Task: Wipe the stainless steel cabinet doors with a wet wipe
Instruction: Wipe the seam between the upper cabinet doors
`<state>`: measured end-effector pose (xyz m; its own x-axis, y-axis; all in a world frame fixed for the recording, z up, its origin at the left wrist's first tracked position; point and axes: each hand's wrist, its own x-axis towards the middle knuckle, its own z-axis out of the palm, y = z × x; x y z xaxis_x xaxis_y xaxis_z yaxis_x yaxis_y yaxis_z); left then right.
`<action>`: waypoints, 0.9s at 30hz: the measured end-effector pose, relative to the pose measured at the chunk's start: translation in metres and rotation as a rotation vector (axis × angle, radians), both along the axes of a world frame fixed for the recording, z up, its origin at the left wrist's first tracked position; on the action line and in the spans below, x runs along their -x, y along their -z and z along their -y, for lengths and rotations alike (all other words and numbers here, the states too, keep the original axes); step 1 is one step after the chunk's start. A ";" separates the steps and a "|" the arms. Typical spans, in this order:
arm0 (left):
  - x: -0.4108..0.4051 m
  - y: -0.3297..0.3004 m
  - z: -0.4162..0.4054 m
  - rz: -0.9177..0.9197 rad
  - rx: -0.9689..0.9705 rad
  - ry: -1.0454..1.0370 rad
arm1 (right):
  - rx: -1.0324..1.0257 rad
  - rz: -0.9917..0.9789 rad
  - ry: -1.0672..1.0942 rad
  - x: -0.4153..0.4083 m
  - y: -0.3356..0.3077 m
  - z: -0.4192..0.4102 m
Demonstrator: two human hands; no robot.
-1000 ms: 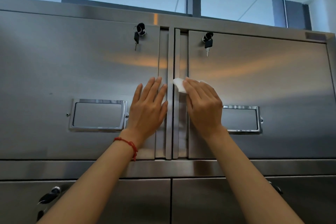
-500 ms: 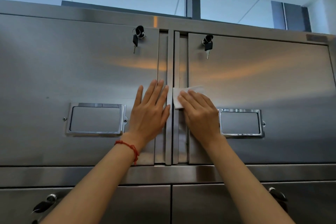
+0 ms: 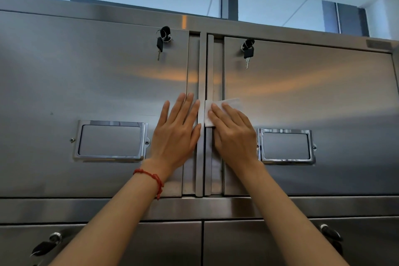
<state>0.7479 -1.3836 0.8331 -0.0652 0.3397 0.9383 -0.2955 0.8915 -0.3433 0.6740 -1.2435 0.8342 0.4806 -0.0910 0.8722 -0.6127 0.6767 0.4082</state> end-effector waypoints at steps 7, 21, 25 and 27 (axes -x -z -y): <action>0.001 0.002 0.000 -0.032 -0.055 0.017 | -0.008 0.008 -0.022 0.003 0.015 0.001; 0.002 0.002 -0.001 -0.062 -0.068 -0.009 | 0.003 0.029 -0.011 0.003 0.010 0.005; 0.001 0.002 -0.001 -0.063 -0.066 -0.015 | -0.001 0.021 0.000 0.003 -0.004 0.005; 0.001 0.002 -0.001 -0.063 -0.068 -0.014 | 0.003 0.029 0.006 0.003 -0.007 0.006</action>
<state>0.7468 -1.3828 0.8308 -0.0096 0.2750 0.9614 -0.3272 0.9077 -0.2629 0.6713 -1.2494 0.8408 0.4548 -0.0907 0.8860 -0.6201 0.6818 0.3881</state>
